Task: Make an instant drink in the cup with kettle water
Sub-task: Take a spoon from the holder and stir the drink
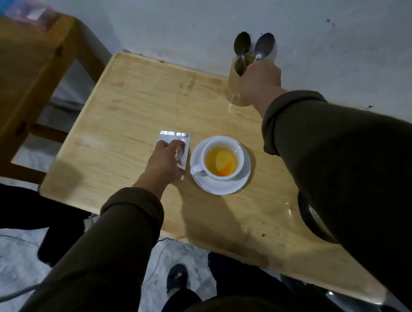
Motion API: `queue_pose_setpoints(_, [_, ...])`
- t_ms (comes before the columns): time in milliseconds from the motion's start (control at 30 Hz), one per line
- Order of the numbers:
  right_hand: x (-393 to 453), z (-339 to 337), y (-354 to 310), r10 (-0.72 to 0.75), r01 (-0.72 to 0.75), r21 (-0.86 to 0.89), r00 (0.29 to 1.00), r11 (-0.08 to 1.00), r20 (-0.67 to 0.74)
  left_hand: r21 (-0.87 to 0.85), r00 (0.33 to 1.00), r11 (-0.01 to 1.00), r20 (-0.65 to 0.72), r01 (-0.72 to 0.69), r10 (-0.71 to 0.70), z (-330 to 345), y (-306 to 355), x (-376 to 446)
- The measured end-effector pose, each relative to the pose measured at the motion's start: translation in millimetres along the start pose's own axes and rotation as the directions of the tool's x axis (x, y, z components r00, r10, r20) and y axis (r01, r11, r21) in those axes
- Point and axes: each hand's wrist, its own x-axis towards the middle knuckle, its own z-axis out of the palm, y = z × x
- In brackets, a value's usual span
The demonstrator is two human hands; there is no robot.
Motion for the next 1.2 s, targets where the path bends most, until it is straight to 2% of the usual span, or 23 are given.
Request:
queue_pose_setpoints(133, [17, 6, -7, 0.11, -0.103, 0.109, 0.992, 0.989, -0.065, 0.038, 1.0, 0.999, 0.011, -0.008, 0.008, -3, 5, 7])
queue_pose_setpoints(200, [22, 7, -4, 0.099, -0.1, -0.016, 0.993, 0.995, -0.067, 0.064, 1.0, 0.998, 0.012, 0.009, -0.01, -5, 10, 10])
queue_pose_setpoints(267, [29, 10, -3, 0.026, -0.026, -0.011, 0.999, 1.0, -0.019, 0.09, 1.0, 0.996, 0.015, 0.017, -0.018, -5, 15, 13])
queue_pose_setpoints(333, [37, 12, 1, 0.033, -0.033, 0.018, 0.999, 0.999, -0.014, 0.113, 0.999, 0.993, 0.025, 0.028, -0.031, -5, 17, 15])
queue_pose_setpoints(467, [45, 13, -2, 0.038, -0.049, -0.084, 0.992, 0.995, -0.123, 0.149, 0.999, 0.988, 0.016, 0.039, -0.042, -4, 19, 14])
queue_pose_setpoints(633, [55, 15, -3, 0.019, -0.045, -0.235, 0.993, 0.971, -0.112, 0.169, 0.998, 0.984, 0.021, 0.055, -0.059, -4, 21, 12])
queue_pose_setpoints(800, [55, 18, -5, -0.084, 0.05, -0.309, 0.992, 0.95, -0.098, 0.163, 0.997, 0.985, 0.041, 0.057, -0.064, -4, 20, 10])
queue_pose_setpoints(933, [52, 15, -10, -0.143, 0.107, -0.238, 0.98, 0.965, -0.137, 0.147, 0.997, 0.988, 0.042, 0.054, -0.061, -4, 18, 8])
queue_pose_setpoints(1067, [40, 3, -17, -0.264, 0.232, -0.153, 0.934, 0.961, -0.241, 0.085, 0.998, 0.996, 0.04, 0.041, -0.044, -4, 14, 7])
queue_pose_setpoints(1200, [17, -13, -31, -0.401, 0.345, -0.229, 0.874, 0.91, -0.274, 0.069, 1.0, 0.998, 0.027, 0.008, -0.01, -8, 18, -2])
